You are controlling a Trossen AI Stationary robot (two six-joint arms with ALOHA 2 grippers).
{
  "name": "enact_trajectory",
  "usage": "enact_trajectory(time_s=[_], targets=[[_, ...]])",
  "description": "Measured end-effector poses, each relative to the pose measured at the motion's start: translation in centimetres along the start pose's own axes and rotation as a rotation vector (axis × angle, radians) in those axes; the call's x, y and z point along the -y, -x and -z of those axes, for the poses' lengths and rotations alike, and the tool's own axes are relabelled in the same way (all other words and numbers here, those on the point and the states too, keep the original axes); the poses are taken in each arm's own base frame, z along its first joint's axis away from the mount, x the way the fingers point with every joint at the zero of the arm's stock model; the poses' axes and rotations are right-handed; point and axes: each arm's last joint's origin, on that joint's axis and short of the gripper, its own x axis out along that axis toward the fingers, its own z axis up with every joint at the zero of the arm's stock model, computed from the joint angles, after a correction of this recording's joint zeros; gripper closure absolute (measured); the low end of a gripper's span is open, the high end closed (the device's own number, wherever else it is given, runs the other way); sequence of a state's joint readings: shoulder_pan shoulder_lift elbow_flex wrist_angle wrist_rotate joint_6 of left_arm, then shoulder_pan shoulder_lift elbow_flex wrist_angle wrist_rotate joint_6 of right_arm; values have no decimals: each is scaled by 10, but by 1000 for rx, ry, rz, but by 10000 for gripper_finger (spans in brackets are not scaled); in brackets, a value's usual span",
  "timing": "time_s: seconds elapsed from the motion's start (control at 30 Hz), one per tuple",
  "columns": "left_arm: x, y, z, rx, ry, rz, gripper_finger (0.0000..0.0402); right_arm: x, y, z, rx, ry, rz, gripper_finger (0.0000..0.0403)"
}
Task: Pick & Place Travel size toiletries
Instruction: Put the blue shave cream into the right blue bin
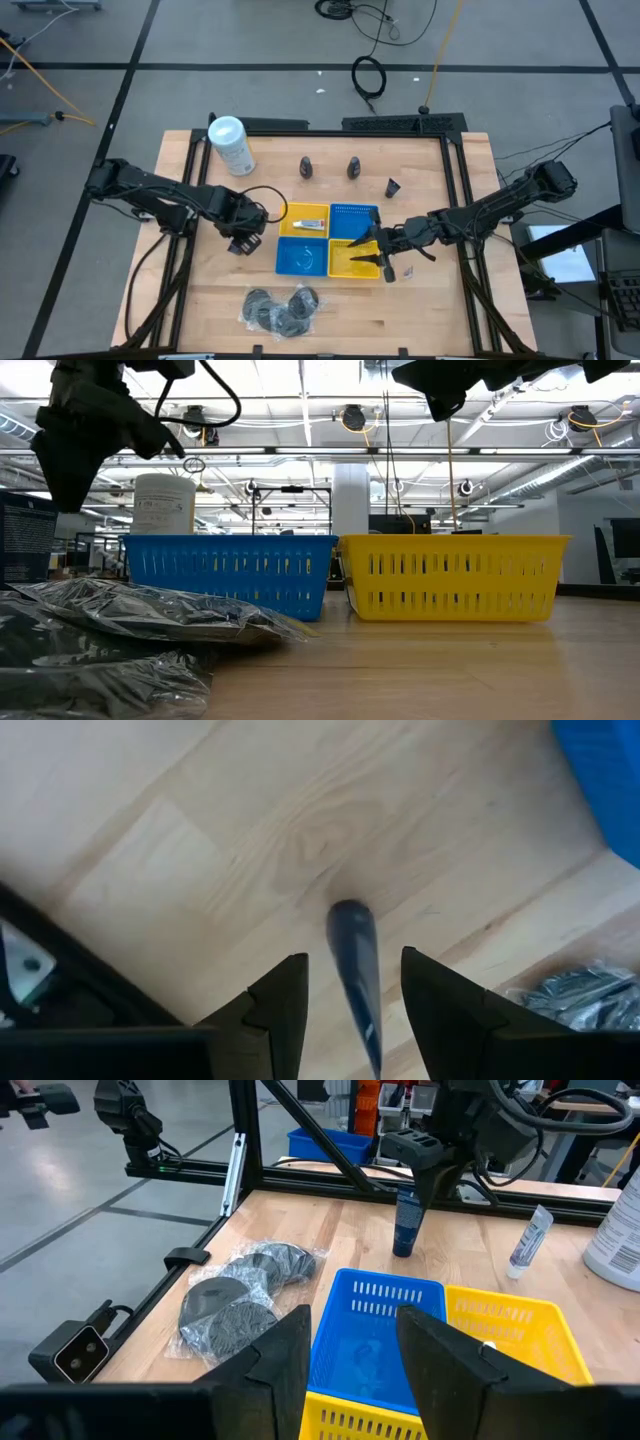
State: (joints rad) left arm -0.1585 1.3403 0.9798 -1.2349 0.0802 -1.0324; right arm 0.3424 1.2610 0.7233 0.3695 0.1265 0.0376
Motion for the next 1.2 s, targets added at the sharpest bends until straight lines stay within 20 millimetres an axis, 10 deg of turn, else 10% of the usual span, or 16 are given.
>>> enact_trajectory(time_s=[1.2], targets=[[11,-2,20,-67,158,21,245,0,0,0,0,0,0,261]])
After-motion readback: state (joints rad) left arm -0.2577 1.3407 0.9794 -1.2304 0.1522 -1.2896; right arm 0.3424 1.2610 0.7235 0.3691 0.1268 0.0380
